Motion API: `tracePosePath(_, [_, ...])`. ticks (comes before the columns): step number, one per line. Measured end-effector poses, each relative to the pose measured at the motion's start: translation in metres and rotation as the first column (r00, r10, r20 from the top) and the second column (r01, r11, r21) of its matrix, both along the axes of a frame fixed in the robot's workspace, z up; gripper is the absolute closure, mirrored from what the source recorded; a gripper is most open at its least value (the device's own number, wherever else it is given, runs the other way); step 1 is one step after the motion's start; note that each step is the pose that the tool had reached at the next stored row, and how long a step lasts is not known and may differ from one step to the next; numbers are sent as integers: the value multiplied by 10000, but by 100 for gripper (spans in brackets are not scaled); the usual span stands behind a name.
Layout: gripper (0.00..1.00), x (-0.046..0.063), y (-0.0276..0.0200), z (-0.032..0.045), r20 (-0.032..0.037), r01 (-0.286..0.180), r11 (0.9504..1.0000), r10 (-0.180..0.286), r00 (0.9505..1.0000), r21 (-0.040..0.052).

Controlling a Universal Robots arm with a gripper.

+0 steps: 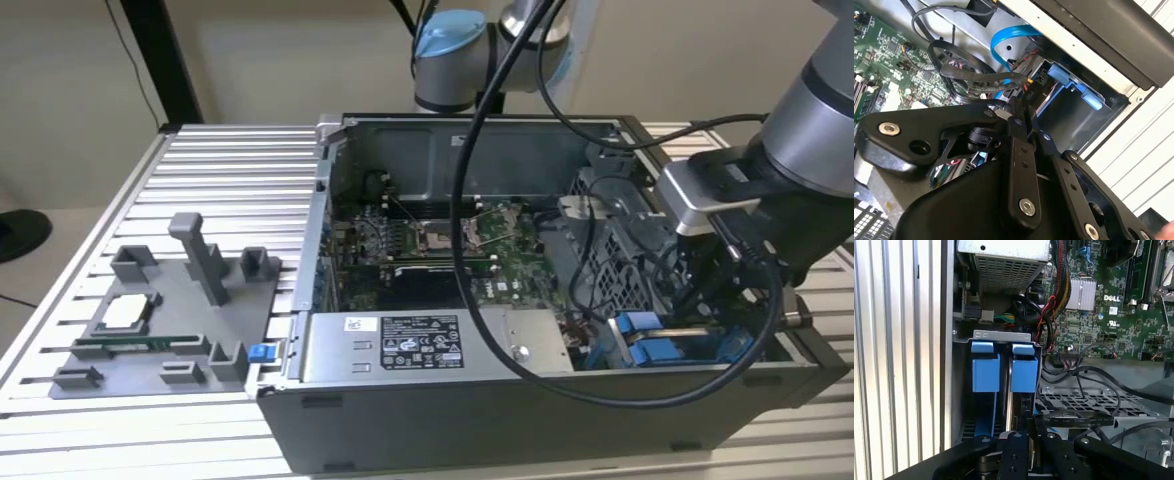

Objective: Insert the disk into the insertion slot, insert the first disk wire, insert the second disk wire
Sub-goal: 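Insert the second disk wire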

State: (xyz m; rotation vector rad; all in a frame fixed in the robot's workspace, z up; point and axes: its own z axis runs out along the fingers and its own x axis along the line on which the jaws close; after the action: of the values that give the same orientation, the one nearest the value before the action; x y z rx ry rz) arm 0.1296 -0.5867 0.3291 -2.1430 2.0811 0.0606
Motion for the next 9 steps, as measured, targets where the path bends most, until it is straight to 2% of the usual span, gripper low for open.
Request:
tracePosePath(3, [100, 0, 1, -5, 0, 0, 10000, 0, 10000, 12])
tracePosePath(4, [0, 1, 0, -17, 2, -1, 10000, 1, 10000, 33])
tracePosePath(9, [0, 0, -3, 14, -11, 1, 10000, -1, 10000, 28])
